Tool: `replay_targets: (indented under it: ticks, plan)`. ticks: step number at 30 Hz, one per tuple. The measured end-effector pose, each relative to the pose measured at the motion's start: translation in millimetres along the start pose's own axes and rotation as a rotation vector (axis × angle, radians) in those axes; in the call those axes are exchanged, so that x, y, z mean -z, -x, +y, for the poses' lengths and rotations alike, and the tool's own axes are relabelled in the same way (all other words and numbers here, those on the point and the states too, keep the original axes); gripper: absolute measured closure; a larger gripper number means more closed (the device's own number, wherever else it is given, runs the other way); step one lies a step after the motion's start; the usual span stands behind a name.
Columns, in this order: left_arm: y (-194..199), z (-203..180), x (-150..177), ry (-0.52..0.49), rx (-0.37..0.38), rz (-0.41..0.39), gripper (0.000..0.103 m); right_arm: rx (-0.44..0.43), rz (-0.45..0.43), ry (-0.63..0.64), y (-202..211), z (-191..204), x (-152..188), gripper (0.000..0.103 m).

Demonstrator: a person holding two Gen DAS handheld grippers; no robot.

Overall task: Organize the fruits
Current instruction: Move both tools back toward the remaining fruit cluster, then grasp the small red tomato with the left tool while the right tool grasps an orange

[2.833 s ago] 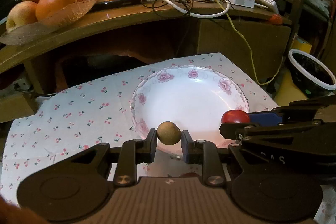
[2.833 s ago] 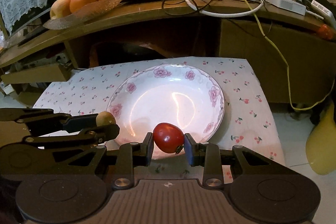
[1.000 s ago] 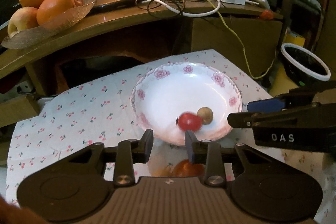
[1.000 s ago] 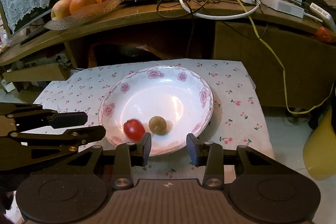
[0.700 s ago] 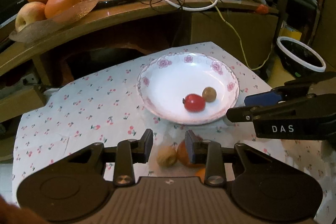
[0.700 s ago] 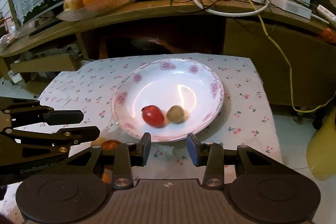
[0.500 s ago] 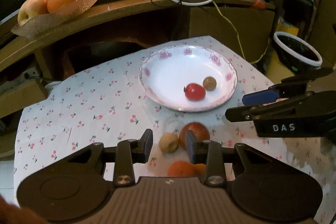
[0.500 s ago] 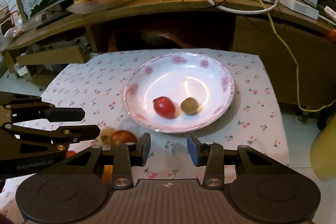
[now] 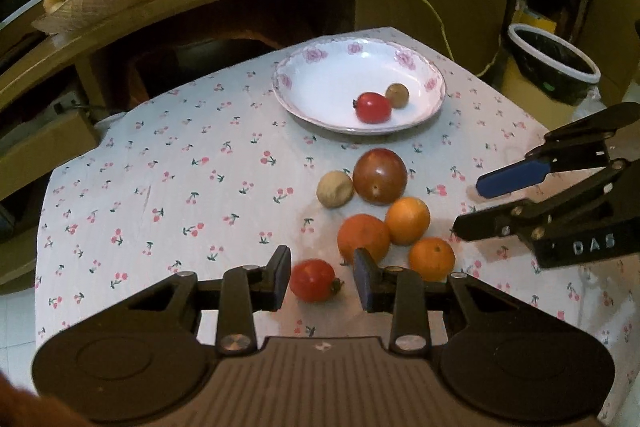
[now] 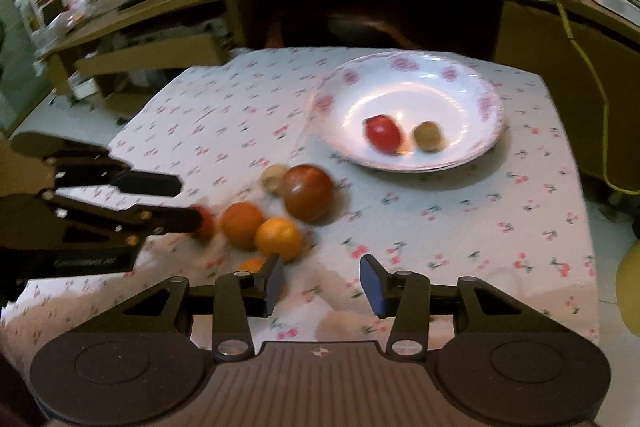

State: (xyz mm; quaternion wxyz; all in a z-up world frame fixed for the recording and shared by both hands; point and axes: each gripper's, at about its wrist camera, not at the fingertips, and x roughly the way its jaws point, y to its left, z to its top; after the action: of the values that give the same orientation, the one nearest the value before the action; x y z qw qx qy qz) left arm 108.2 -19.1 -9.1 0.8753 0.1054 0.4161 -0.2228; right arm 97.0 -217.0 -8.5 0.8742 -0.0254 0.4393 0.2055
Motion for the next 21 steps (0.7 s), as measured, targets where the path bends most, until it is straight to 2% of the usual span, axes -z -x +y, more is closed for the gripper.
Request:
replay_targets:
  ticks: [6, 11, 21]
  plan:
    - [-4.5, 1.1, 7.0, -0.018, 0.006, 0.026, 0.063, -0.041, 0.034, 0.050, -7.2, 14.4, 4.4, 0.057]
    - [-7.8, 1.5, 9.2, -0.048, -0.015, 0.031, 0.063, -0.058, 0.054, 0.067, -15.8, 21.0, 5.8, 0.056]
    - [-20.4, 2.1, 9.2, -0.064, 0.000, 0.044, 0.063, -0.078, 0.078, 0.096, -24.6, 33.7, 3.0, 0.057]
